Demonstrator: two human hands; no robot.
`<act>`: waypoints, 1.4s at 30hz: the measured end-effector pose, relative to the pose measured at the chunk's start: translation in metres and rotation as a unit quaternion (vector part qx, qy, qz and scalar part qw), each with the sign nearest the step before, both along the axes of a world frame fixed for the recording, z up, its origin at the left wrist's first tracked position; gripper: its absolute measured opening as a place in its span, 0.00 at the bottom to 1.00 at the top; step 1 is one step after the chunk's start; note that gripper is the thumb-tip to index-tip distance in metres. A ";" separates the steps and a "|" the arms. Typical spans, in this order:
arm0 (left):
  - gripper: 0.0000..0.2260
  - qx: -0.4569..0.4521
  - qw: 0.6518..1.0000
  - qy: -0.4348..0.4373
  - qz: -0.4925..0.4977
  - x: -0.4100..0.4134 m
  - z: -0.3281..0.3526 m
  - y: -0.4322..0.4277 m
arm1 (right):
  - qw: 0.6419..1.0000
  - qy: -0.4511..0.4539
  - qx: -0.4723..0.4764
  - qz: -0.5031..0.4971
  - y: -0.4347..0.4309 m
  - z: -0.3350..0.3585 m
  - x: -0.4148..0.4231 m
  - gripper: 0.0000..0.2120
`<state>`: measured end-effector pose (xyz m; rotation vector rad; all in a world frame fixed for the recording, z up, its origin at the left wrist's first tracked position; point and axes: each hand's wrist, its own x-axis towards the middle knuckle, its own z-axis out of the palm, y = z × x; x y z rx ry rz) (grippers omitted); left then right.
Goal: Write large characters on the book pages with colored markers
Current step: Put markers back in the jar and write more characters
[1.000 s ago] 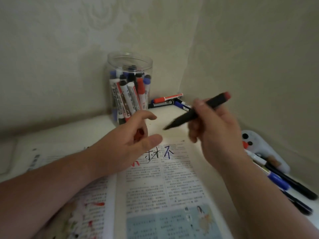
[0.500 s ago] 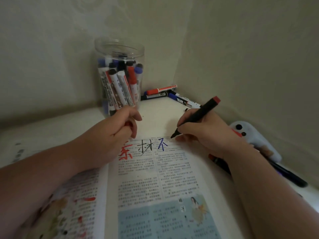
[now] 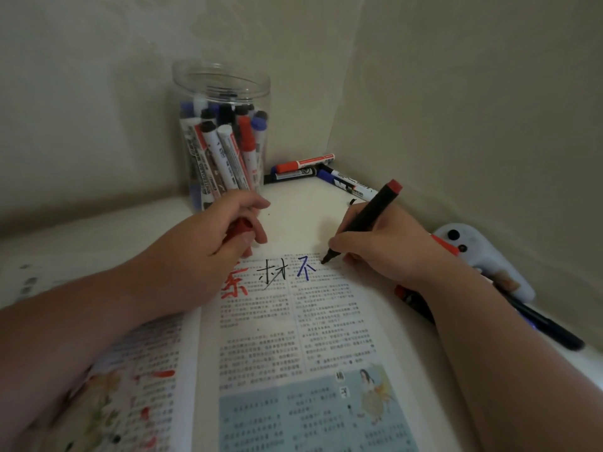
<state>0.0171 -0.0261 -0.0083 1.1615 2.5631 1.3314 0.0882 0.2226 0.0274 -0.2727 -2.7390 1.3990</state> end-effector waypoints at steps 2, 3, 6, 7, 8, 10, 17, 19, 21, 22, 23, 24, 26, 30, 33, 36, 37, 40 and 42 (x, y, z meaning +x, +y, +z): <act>0.18 -0.002 1.000 0.000 -0.001 0.001 0.000 0.000 | 1.000 -0.001 -0.014 -0.003 0.001 -0.001 0.000 0.05; 0.18 -0.002 1.000 -0.001 0.000 0.001 0.001 0.001 | 0.999 0.003 -0.030 -0.009 0.001 -0.002 0.000 0.05; 0.19 0.001 1.000 -0.007 0.001 0.002 0.001 0.001 | 0.999 0.013 -0.034 -0.020 0.001 -0.002 0.000 0.06; 0.18 0.004 1.000 -0.010 0.000 0.002 0.001 0.001 | 1.000 0.010 -0.014 -0.021 0.000 -0.002 0.000 0.06; 0.18 0.005 1.000 -0.013 0.000 0.002 0.002 0.001 | 1.000 0.009 0.006 -0.022 -0.001 -0.001 0.000 0.06; 0.18 0.006 1.000 -0.012 0.000 0.002 0.002 0.000 | 0.999 0.008 0.037 -0.032 -0.002 0.000 -0.001 0.07; 0.19 -0.005 1.000 -0.003 -0.001 0.002 0.002 0.000 | 0.999 -0.001 0.008 -0.031 -0.001 0.000 -0.001 0.07; 0.19 -0.004 1.000 -0.001 -0.002 0.001 0.001 0.000 | 1.000 -0.001 -0.029 -0.010 0.000 0.001 0.002 0.08; 0.19 -0.004 1.000 0.001 -0.002 0.001 0.001 0.000 | 1.000 -0.002 -0.011 -0.002 0.000 0.000 0.002 0.07; 0.19 -0.003 1.000 0.001 -0.001 0.001 0.001 0.001 | 1.000 0.001 0.010 -0.004 0.000 -0.001 0.000 0.07; 0.19 -0.001 1.000 0.000 0.000 0.001 0.001 0.001 | 0.999 0.004 0.030 -0.009 0.000 -0.001 -0.001 0.07; 0.19 -0.001 1.000 0.000 0.001 0.001 0.002 0.001 | 0.999 0.005 0.045 -0.016 -0.001 -0.001 -0.002 0.07; 0.19 0.000 1.000 0.000 0.004 0.002 0.002 0.001 | 0.999 0.007 0.027 -0.027 0.000 -0.001 -0.002 0.07; 0.21 0.013 1.000 -0.016 0.006 0.001 0.002 0.001 | 1.000 0.002 -0.017 -0.012 0.000 -0.001 0.001 0.08; 0.23 0.042 0.998 -0.039 0.009 0.000 -0.002 0.001 | 1.000 0.004 0.008 0.003 -0.001 0.000 0.000 0.08; 0.25 0.084 0.994 -0.061 0.017 0.000 -0.003 0.002 | 1.000 0.005 -0.020 0.019 0.001 0.000 0.002 0.11; 0.25 0.095 0.993 -0.066 0.019 0.001 -0.003 0.002 | 0.999 0.007 -0.040 0.015 0.002 0.000 0.003 0.10; 0.25 0.127 0.989 -0.072 0.025 0.003 -0.001 0.004 | 0.999 0.013 -0.035 0.012 0.004 -0.002 0.002 0.09; 0.24 0.143 0.987 -0.075 0.026 0.004 0.000 0.005 | 1.000 0.012 -0.003 0.015 0.003 -0.003 0.000 0.09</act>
